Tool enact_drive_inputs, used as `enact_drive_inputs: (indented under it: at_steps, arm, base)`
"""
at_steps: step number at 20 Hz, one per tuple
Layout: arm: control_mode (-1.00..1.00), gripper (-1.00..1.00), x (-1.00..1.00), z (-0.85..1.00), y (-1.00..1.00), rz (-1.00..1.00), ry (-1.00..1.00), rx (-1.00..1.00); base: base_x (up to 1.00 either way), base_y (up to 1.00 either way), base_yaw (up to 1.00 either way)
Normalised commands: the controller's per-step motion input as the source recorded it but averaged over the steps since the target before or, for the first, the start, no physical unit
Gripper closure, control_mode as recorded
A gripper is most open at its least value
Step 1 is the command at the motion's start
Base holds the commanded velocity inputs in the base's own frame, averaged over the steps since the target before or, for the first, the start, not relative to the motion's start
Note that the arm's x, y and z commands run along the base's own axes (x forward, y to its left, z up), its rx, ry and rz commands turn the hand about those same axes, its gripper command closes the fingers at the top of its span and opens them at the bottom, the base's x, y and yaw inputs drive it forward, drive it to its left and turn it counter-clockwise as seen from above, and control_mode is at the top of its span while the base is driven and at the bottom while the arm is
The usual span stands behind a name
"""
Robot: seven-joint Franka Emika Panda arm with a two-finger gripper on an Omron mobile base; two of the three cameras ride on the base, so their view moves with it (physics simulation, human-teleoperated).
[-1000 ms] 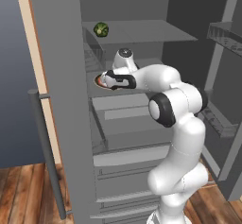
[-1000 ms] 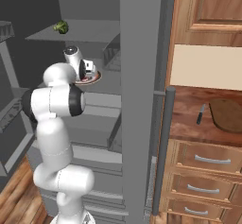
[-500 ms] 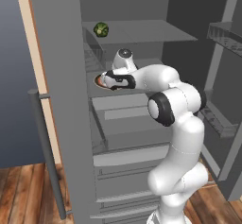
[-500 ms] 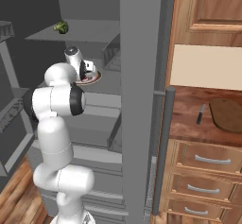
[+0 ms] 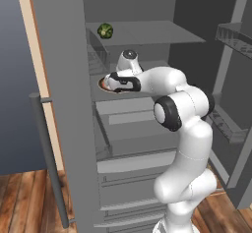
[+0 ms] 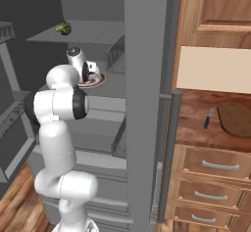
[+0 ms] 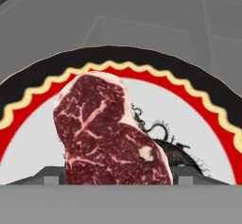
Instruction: Retrieve the steak from the fridge and place it on the cutting board.
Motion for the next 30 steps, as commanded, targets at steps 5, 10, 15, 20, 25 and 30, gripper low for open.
enact_drive_inputs:
  at_steps: [5, 10, 15, 20, 25, 30]
  arm:
    - [-1.0, 1.0, 0.0, 0.0, 0.0, 0.0, 0.0, 0.0]
    - [-1.0, 1.0, -0.01, 0.0, 0.0, 0.0, -0.03, 0.0]
    - [-1.0, 1.0, -0.19, 0.0, -0.03, 0.0, -0.24, 0.05]
    - [-1.0, 1.0, -0.57, 0.24, -0.1, -0.01, -0.34, 0.12]
    - [-1.0, 1.0, -1.0, 0.97, -0.17, -0.15, -0.11, 0.13]
    - [-1.0, 1.0, -1.0, 1.0, -0.31, -0.16, 0.07, 0.05]
  base:
    - [0.0, 0.0, 0.0]
    - [0.0, 0.0, 0.0]
    - [0.0, 0.0, 0.0]
    - [0.0, 0.0, 0.0]
    - [0.0, 0.0, 0.0]
    - [0.0, 0.0, 0.0]
